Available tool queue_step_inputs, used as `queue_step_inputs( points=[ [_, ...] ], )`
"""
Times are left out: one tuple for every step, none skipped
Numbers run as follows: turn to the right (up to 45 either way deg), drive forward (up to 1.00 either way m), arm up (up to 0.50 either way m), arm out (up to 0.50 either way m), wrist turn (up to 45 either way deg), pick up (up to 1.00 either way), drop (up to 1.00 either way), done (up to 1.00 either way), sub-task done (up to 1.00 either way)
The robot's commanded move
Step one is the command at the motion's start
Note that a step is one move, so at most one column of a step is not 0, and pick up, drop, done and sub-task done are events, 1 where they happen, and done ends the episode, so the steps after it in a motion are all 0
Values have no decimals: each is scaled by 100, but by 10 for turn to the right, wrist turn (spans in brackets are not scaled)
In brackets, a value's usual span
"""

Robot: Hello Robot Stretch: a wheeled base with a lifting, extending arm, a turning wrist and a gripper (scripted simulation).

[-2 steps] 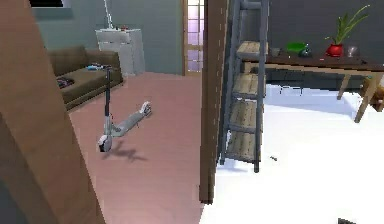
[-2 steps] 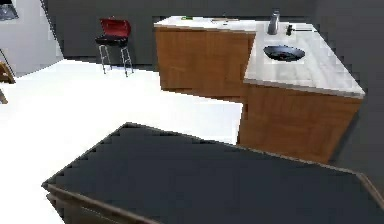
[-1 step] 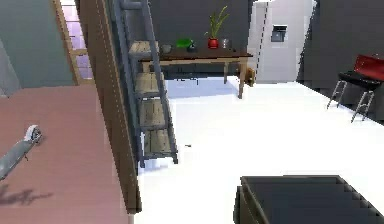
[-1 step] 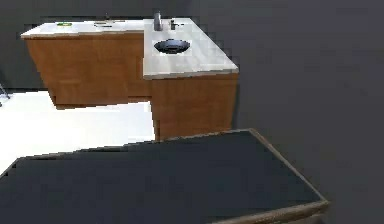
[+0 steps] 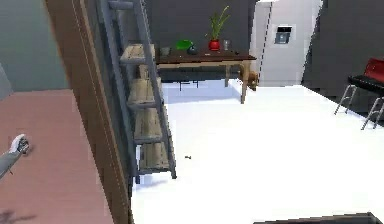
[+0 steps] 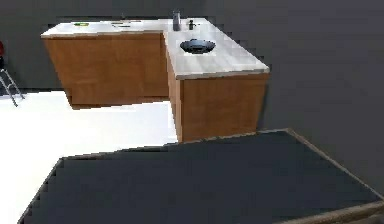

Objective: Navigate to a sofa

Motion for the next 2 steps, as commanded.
queue_step_inputs(
  points=[
    [-240, 0, 0, 0, 0, 0, 0, 0, 0],
    [0, 35, 0, 0, 0, 0, 0, 0, 0]
  ],
)
